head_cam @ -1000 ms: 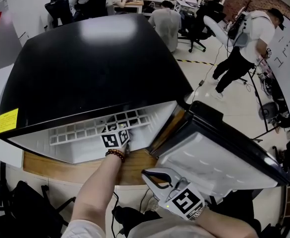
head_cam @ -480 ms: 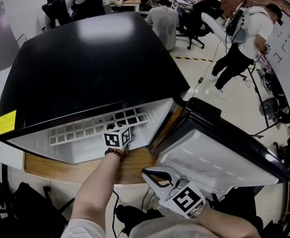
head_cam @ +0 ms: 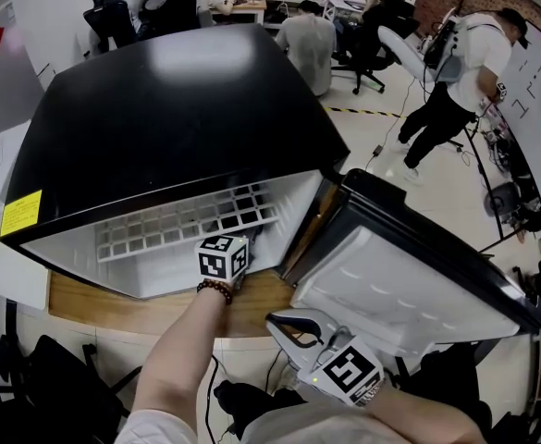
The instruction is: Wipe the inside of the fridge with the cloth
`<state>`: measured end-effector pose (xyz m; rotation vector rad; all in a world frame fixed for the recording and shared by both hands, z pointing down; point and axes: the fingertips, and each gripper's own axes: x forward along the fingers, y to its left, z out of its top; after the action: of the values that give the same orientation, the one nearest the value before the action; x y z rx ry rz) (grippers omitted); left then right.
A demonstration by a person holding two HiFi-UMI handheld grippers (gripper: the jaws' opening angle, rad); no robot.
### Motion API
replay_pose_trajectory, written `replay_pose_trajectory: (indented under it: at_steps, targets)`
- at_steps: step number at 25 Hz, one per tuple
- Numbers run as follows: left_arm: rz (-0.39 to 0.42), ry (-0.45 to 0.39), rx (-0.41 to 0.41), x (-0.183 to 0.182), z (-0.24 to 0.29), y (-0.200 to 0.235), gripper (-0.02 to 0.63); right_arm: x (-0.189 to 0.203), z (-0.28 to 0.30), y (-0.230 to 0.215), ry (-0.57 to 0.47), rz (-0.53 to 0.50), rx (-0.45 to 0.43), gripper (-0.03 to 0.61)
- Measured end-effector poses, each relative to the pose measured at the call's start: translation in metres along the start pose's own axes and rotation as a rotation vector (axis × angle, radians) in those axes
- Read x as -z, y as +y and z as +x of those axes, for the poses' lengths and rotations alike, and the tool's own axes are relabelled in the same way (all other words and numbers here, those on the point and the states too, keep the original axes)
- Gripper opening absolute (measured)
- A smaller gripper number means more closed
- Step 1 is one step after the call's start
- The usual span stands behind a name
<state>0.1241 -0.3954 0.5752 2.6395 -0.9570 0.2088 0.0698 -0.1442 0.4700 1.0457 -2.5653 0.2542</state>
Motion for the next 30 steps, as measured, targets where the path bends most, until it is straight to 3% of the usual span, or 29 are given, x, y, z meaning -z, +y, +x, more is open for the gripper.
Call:
replay_pose_trajectory:
  at_steps: [30]
  targets:
    - [0.066,-0.008,0.067,0.025,-0.056,-0.076,0.106,0.01,-0.04,0.042,-0.03,-0.011,-0.028,0.002]
